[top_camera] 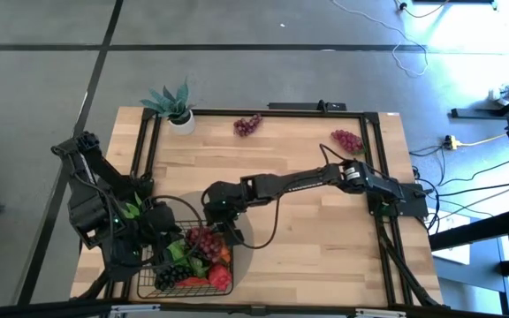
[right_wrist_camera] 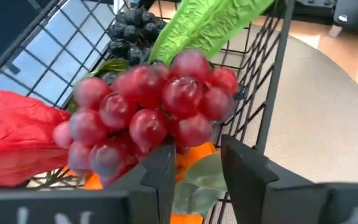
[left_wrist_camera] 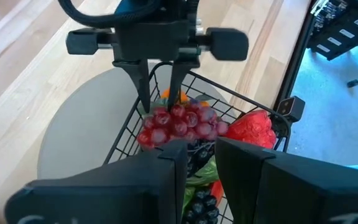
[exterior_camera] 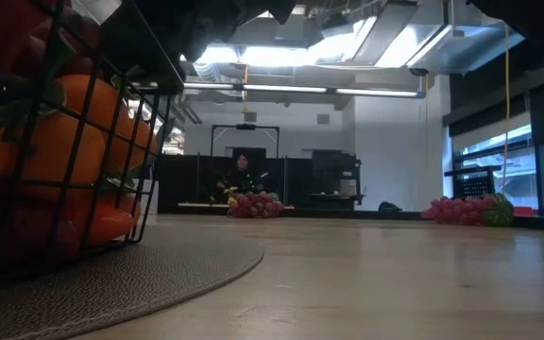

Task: Build produce basket
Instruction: Put the bottom red grapes into the wire basket, then put the right red grapes into the wire basket

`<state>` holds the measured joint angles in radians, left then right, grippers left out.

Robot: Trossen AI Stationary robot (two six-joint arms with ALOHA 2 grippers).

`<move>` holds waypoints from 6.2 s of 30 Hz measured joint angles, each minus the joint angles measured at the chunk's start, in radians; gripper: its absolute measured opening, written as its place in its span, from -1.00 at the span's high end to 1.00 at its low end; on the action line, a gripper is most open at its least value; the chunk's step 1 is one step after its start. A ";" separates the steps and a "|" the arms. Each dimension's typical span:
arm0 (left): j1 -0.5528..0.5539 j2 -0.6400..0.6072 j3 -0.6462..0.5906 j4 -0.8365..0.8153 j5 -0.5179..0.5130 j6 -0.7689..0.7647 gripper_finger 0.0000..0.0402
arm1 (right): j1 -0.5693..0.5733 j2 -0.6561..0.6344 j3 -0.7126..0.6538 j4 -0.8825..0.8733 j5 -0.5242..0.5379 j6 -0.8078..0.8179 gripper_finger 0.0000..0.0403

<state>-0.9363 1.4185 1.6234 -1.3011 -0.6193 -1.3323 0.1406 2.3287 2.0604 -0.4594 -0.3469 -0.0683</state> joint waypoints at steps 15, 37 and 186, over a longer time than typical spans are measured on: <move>0.000 0.000 0.000 -0.009 0.003 0.000 0.65 | -0.005 -0.005 0.297 -0.458 0.196 -0.149 0.41; 0.192 0.001 -0.001 -0.241 -0.185 -0.132 0.65 | -0.278 -0.148 0.297 -0.868 0.365 -0.116 0.41; 0.610 -0.203 0.000 -0.075 0.323 0.579 0.65 | -0.169 -0.516 0.002 -0.609 0.381 0.101 1.00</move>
<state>-0.3268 1.2160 1.6234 -1.3758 -0.2962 -0.7532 -0.0282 1.8129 2.0628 -1.0688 0.0342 0.0331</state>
